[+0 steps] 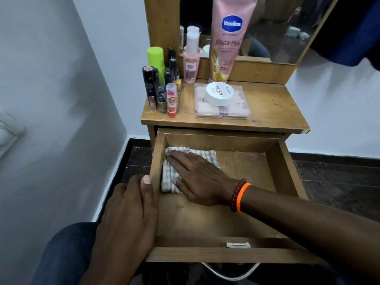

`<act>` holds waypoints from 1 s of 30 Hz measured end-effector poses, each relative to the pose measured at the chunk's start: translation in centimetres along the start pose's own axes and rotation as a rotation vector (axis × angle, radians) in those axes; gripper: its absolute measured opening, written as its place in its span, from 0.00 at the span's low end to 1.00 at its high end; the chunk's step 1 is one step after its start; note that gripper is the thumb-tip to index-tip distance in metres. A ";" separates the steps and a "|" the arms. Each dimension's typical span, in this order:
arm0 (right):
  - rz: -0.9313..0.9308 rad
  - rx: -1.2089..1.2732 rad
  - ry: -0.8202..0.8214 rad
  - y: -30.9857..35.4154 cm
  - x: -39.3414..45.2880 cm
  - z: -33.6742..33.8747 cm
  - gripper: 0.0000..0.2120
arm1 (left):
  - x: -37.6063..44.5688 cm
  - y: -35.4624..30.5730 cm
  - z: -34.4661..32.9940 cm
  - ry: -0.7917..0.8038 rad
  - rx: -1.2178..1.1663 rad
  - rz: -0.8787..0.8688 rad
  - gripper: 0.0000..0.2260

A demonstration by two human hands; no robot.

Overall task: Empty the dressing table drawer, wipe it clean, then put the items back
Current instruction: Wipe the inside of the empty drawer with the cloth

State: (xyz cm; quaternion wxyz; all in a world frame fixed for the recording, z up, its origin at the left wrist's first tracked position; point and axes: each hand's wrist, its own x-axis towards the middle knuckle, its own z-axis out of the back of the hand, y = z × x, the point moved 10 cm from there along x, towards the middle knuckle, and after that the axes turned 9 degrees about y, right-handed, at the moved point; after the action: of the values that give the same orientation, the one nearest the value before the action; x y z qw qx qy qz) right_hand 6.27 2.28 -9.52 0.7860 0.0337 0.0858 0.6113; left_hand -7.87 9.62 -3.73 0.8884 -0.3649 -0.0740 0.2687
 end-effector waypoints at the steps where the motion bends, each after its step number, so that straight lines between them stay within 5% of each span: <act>1: -0.001 -0.013 0.019 -0.5 -0.5 0.0 0.29 | 0.0 -0.1 0.0 0.001 0.011 -0.006 0.22; 11: -0.198 0.066 0.330 -8.0 -8.4 -1.0 0.31 | 0.1 -0.4 -0.3 0.011 0.019 -0.022 0.19; 22: -0.007 0.033 0.091 -0.5 0.0 -0.6 0.32 | 0.3 0.1 -0.4 0.013 0.069 -0.001 0.27; 30: -0.011 0.128 0.140 -3.7 -2.5 0.3 0.31 | 0.8 0.3 -0.7 0.022 0.062 -0.025 0.31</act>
State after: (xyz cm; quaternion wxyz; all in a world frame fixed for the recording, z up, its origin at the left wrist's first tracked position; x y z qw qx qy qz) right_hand 9.30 -1.02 -9.56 0.7776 0.0406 0.1796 0.6012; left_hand -7.12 9.85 -4.49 0.9033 -0.3390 -0.0606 0.2558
